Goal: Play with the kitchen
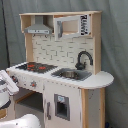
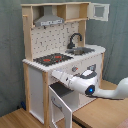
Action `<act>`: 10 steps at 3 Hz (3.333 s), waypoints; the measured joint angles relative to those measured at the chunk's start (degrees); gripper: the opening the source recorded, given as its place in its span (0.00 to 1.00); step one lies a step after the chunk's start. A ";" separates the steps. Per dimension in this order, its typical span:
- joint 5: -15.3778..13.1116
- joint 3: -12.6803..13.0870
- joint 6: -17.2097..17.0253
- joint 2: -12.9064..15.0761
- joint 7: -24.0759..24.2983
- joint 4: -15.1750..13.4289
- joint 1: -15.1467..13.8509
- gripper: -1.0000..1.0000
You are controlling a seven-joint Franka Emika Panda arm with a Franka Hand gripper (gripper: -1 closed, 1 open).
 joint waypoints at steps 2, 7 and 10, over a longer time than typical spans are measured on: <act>0.01 -0.06 0.59 0.00 13.14 -0.18 0.00 0.00; 0.00 -0.39 5.26 -0.02 30.18 -1.24 0.02 1.00; -0.28 -2.10 -4.75 -0.64 25.98 -4.60 9.83 1.00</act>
